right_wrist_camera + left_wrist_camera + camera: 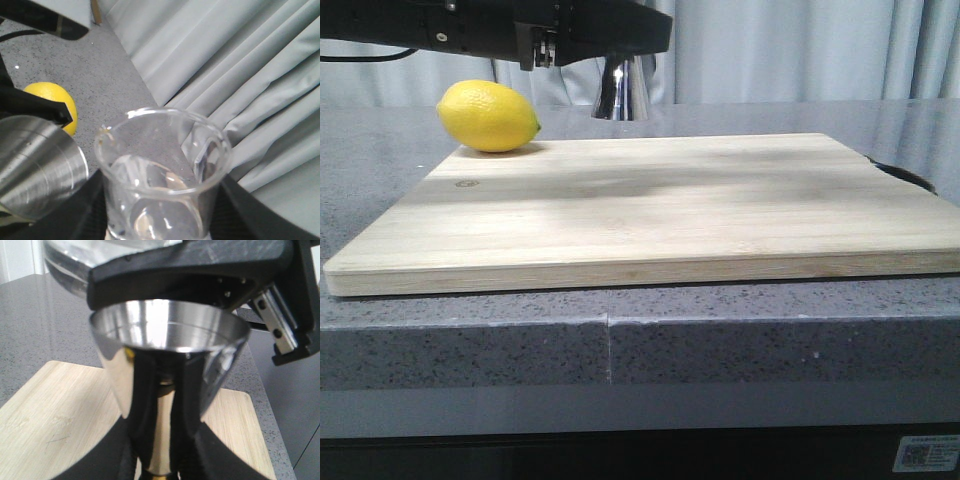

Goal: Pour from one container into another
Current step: 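Bring the beaker above the jigger held by the left gripper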

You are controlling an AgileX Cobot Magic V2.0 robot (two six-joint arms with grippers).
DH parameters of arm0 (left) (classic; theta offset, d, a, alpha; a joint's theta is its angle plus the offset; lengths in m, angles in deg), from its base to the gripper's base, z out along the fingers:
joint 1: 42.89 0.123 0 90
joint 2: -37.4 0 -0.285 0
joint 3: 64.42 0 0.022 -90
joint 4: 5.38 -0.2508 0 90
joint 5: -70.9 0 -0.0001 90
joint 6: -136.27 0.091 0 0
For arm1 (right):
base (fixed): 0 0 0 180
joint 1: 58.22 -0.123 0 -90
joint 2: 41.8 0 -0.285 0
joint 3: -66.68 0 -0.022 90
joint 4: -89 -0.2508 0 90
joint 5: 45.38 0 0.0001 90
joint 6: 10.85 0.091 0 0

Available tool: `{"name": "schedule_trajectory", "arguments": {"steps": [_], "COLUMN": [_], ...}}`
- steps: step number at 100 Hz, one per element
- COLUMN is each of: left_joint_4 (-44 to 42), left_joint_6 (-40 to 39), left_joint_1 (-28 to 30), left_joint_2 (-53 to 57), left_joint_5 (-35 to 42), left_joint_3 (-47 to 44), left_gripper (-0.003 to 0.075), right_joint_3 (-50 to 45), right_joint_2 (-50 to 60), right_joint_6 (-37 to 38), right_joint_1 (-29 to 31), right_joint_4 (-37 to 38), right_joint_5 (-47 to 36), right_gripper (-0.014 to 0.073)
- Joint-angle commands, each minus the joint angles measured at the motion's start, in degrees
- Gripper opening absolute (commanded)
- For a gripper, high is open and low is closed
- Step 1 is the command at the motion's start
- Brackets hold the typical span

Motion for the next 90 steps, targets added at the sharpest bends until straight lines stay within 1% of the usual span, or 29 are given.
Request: {"name": "schedule_trajectory", "arguments": {"steps": [1, 72, 90], "left_joint_4": [3.82, 3.82, 3.82], "left_joint_6": [-0.01, -0.01, -0.01], "left_joint_1": [-0.67, -0.67, -0.67], "left_joint_2": [2.71, 2.71, 2.71], "left_joint_5": [-6.25, -6.25, -6.25], "left_joint_3": [1.66, 1.66, 1.66], "left_gripper": [-0.0018, -0.0018, -0.0018], "right_joint_3": [2.16, 4.59, 4.59], "right_joint_2": [1.8, 1.8, 1.8], "right_joint_6": [0.0, 0.0, 0.0], "right_joint_1": [-0.02, -0.02, -0.02], "right_joint_4": [0.19, 5.88, 8.48], "right_joint_5": [-1.98, -0.32, -0.23], "right_gripper": [0.0216, 0.0216, 0.0216]}}
